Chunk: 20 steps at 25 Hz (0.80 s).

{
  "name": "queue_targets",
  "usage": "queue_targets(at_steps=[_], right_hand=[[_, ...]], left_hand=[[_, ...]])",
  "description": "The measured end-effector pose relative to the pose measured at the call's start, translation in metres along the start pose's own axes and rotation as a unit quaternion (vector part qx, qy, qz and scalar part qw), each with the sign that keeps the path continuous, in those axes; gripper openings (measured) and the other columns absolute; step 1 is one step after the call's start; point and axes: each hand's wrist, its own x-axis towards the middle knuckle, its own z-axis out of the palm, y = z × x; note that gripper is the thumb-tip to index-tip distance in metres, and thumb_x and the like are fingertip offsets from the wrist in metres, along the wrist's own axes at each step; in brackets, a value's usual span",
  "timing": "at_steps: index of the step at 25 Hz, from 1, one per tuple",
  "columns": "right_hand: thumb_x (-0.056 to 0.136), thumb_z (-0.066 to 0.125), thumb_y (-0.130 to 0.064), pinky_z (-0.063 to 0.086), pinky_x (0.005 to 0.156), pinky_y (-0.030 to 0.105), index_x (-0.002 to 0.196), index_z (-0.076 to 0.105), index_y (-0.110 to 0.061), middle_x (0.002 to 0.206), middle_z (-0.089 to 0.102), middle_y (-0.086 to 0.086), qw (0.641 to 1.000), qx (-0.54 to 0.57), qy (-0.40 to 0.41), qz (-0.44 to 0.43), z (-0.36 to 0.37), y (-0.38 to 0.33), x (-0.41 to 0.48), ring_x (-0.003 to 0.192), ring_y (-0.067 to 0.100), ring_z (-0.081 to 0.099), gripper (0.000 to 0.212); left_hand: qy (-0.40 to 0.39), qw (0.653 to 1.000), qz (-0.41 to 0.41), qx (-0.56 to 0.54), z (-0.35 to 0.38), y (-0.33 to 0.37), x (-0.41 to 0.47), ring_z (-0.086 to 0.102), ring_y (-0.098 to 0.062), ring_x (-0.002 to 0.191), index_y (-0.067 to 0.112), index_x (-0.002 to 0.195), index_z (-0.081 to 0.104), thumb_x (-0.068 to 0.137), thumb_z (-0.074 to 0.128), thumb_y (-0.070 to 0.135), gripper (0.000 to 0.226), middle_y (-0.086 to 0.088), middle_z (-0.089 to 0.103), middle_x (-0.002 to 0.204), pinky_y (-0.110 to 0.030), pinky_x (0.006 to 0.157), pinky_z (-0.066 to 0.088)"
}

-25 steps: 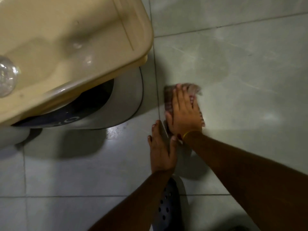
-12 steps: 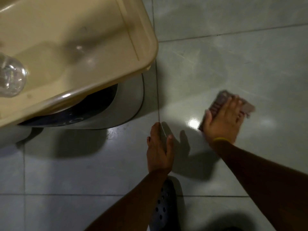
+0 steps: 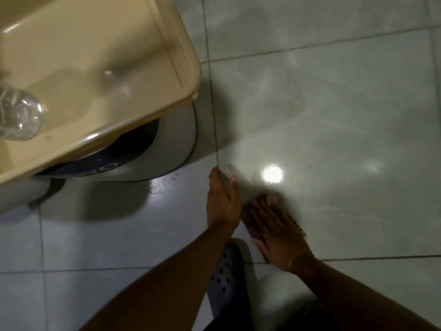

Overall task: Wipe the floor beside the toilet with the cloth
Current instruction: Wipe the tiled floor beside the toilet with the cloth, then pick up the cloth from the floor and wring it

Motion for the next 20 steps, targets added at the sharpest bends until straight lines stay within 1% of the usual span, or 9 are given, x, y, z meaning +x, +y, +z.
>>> queue_targets(at_steps=[3, 6, 8, 11, 13, 15, 17, 18, 20], right_hand=[[0.108, 0.027, -0.060, 0.021, 0.129, 0.052, 0.171, 0.020, -0.014, 0.182, 0.006, 0.007, 1.000, -0.002, -0.029, 0.003, -0.004, 0.012, -0.009, 0.168, 0.031, 0.016, 0.078], [0.107, 0.022, -0.066, 0.009, 0.135, 0.056, 0.172, 0.009, -0.015, 0.181, 0.005, 0.012, 0.996, 0.017, -0.015, 0.088, -0.045, 0.038, 0.092, 0.168, 0.033, 0.008, 0.085], [0.106, 0.028, -0.065, 0.005, 0.133, 0.062, 0.172, 0.006, -0.014, 0.182, 0.003, 0.011, 0.988, 0.024, 0.011, 0.150, -0.078, 0.056, 0.160, 0.169, 0.032, 0.005, 0.087], [0.097, 0.049, -0.053, 0.024, 0.121, 0.070, 0.168, 0.025, -0.012, 0.179, 0.020, 0.011, 0.971, 0.032, 0.095, 0.219, -0.105, 0.057, 0.189, 0.163, 0.036, 0.024, 0.086], [0.089, 0.062, -0.041, 0.038, 0.109, 0.062, 0.161, 0.036, -0.012, 0.166, 0.038, 0.015, 0.906, 0.140, 0.141, 0.373, -0.112, 0.054, 0.185, 0.150, 0.040, 0.041, 0.082], [0.088, 0.069, -0.031, 0.045, 0.104, 0.055, 0.146, 0.050, -0.010, 0.146, 0.056, 0.018, 0.830, 0.281, 0.114, 0.469, -0.120, 0.052, 0.182, 0.135, 0.043, 0.055, 0.064], [0.089, 0.069, -0.027, 0.053, 0.102, 0.048, 0.127, 0.067, -0.009, 0.129, 0.071, 0.021, 0.790, 0.389, 0.074, 0.468, -0.130, 0.053, 0.183, 0.122, 0.044, 0.066, 0.043], [0.089, 0.069, -0.029, 0.056, 0.101, 0.043, 0.121, 0.073, -0.009, 0.125, 0.075, 0.021, 0.767, 0.434, 0.072, 0.468, -0.142, 0.053, 0.182, 0.118, 0.044, 0.069, 0.038], [0.086, 0.064, -0.039, 0.057, 0.095, 0.035, 0.115, 0.077, -0.011, 0.121, 0.078, 0.020, 0.728, 0.491, 0.088, 0.470, -0.176, 0.050, 0.172, 0.114, 0.040, 0.072, 0.043]], left_hand=[[0.003, 1.000, 0.004, 0.018, 0.009, 0.012, -0.011, 0.057, -0.035, 0.137, 0.023, 0.160, 0.025, 0.106, 0.039, 0.056, 0.065, -0.013, 0.052, 0.156, -0.052, 0.111, 0.051], [0.018, 0.998, -0.006, 0.064, 0.025, 0.018, -0.006, 0.066, -0.029, 0.118, 0.024, 0.150, 0.037, 0.106, 0.049, 0.036, 0.047, -0.012, 0.065, 0.131, -0.044, 0.100, 0.056], [-0.016, 0.995, -0.023, 0.096, 0.035, 0.027, 0.007, 0.068, -0.031, 0.114, 0.022, 0.144, 0.045, 0.104, 0.052, 0.033, 0.042, -0.012, 0.069, 0.124, -0.042, 0.095, 0.057], [0.018, 0.994, -0.034, 0.106, 0.044, 0.051, 0.041, 0.067, -0.040, 0.119, 0.010, 0.131, 0.058, 0.100, 0.058, 0.039, 0.042, -0.019, 0.070, 0.126, -0.043, 0.094, 0.051], [0.034, 0.992, -0.084, 0.083, 0.044, 0.073, 0.066, 0.067, -0.038, 0.120, 0.008, 0.125, 0.062, 0.097, 0.064, 0.045, 0.046, -0.019, 0.071, 0.126, -0.040, 0.095, 0.051], [-0.009, 0.988, -0.137, 0.068, 0.042, 0.086, 0.087, 0.071, -0.037, 0.115, 0.007, 0.115, 0.070, 0.094, 0.069, 0.041, 0.040, -0.017, 0.075, 0.124, -0.037, 0.094, 0.055], [-0.051, 0.983, -0.176, -0.013, 0.037, 0.098, 0.092, 0.076, -0.036, 0.102, 0.005, 0.098, 0.073, 0.092, 0.070, 0.038, 0.034, -0.019, 0.077, 0.118, -0.038, 0.089, 0.062], [-0.053, 0.981, -0.177, -0.054, 0.030, 0.108, 0.089, 0.076, -0.036, 0.099, 0.004, 0.097, 0.074, 0.092, 0.069, 0.040, 0.036, -0.020, 0.078, 0.115, -0.041, 0.089, 0.063], [-0.050, 0.986, -0.142, -0.071, 0.012, 0.134, 0.076, 0.076, -0.036, 0.104, 0.002, 0.109, 0.075, 0.096, 0.064, 0.045, 0.046, -0.020, 0.078, 0.114, -0.044, 0.094, 0.063]])
